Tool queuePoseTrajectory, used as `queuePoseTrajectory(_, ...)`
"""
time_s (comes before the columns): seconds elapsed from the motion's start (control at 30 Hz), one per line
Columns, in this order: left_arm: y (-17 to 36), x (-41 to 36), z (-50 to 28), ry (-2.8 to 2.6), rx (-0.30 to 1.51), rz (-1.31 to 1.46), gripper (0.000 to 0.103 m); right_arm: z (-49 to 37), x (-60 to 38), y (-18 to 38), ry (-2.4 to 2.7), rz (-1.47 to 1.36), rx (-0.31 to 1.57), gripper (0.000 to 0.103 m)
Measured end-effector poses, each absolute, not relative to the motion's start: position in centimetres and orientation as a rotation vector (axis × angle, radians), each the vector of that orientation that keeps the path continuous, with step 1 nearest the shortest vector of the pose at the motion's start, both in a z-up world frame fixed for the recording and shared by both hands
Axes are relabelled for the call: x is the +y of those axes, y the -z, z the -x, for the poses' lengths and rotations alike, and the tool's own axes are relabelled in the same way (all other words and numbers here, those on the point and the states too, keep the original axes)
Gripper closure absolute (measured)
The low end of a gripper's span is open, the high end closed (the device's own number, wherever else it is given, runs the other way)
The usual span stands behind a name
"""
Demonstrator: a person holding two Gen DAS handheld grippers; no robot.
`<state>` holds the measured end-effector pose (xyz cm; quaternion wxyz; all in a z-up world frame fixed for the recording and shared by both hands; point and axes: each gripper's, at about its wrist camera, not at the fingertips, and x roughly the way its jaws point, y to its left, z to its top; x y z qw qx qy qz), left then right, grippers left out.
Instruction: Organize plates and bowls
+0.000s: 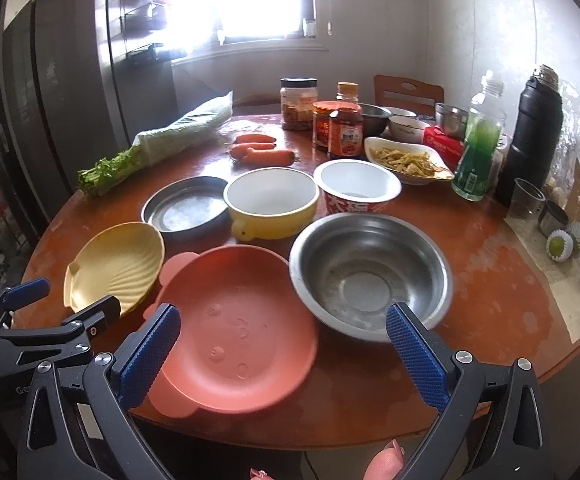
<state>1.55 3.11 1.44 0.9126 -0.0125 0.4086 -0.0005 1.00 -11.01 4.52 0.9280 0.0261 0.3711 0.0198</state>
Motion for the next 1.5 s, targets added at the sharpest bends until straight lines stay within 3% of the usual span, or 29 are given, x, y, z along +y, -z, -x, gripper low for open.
queuePoseTrajectory(0.73, 1.3, 13.4, -4.3, -0.055, 0.94, 0.179, 0.002, -10.2, -1.4, -4.3, -0.311, 0.073, 0.843, 0.002)
queuePoseTrajectory(0.87, 1.6, 12.8, -4.6, -0.037, 0.946, 0.163, 0.003, -12.2, 0.3, -3.0, -0.351, 0.148, 0.894, 0.022)
queuePoseTrajectory(0.9, 1.8, 12.7, -4.7, -0.03, 0.951, 0.163, 0.008, -12.6, 0.6, -2.5, -0.36, 0.164, 0.913, 0.035)
queuePoseTrajectory(1.0, 2.4, 12.6, -5.1, -0.017, 0.973, 0.175, 0.02, -13.8, 1.2, -0.9, -0.389, 0.168, 0.983, 0.055)
queuePoseTrajectory(1.07, 2.6, 12.4, -5.3, -0.016, 0.982, 0.173, 0.022, -14.1, 1.5, -0.1, -0.394, 0.184, 0.995, 0.056)
queuePoseTrajectory(1.17, 2.9, 12.0, -5.3, 0.001, 0.99, 0.174, 0.032, -14.4, 1.9, 0.3, -0.399, 0.198, 0.997, 0.065)
queuePoseTrajectory(1.27, 3.1, 11.5, -5.4, 0.006, 0.998, 0.159, 0.046, -14.6, 2.3, 0.7, -0.427, 0.198, 1.011, 0.077)
queuePoseTrajectory(1.33, 3.1, 11.5, -5.4, 0.017, 0.996, 0.165, 0.06, -14.6, 2.7, 0.8, -0.428, 0.215, 1.004, 0.079)
queuePoseTrajectory(1.5, 2.9, 12.8, -5.5, -0.008, 0.99, 0.188, 0.066, -14.1, 3.3, 0.3, -0.447, 0.207, 0.998, 0.081)
